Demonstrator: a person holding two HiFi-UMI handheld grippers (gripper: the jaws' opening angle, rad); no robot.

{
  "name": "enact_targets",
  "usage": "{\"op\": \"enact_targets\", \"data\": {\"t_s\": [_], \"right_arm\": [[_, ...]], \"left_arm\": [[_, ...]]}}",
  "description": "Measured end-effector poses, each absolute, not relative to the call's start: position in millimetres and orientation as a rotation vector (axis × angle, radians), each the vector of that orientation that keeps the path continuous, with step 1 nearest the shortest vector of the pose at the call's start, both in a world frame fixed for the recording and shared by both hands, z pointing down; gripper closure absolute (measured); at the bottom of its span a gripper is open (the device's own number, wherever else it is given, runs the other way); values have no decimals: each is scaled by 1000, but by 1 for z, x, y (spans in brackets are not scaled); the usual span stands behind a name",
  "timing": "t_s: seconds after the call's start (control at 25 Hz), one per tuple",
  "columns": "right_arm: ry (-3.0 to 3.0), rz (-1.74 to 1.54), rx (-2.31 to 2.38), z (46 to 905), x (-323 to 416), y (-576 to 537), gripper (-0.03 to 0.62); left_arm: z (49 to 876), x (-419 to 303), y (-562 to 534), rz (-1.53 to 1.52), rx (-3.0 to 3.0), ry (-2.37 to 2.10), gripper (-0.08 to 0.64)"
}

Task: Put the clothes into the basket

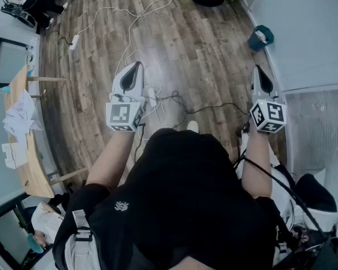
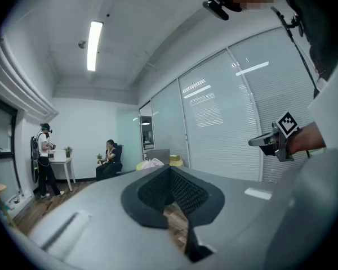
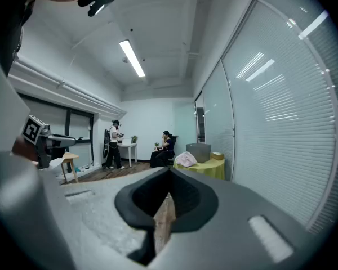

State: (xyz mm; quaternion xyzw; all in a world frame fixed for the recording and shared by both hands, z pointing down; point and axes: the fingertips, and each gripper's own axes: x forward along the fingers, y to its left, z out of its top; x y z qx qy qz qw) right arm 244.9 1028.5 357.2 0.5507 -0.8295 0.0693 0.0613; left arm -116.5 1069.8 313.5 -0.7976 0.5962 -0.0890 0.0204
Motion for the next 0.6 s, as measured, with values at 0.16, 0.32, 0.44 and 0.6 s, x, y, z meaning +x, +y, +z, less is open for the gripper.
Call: {"op": "enact_targets", "data": {"t_s": [0.16, 0.32, 0.44, 0.6], "right_arm": [[-2591, 114, 1665, 334, 268, 990, 592], [-2648, 66, 1619, 319, 266, 992, 592], [-2649, 46, 1580, 319, 260, 1000, 592], [-2611, 54, 1638, 325, 275, 998, 592]], "left_arm": [[315, -93, 1057, -235, -2462, 1876, 554], [304, -77, 1057, -248, -2451, 1813, 554], [304, -82, 1052, -277, -2437, 1827, 554], [309, -77, 1032, -257, -2470, 1835, 554]]}}
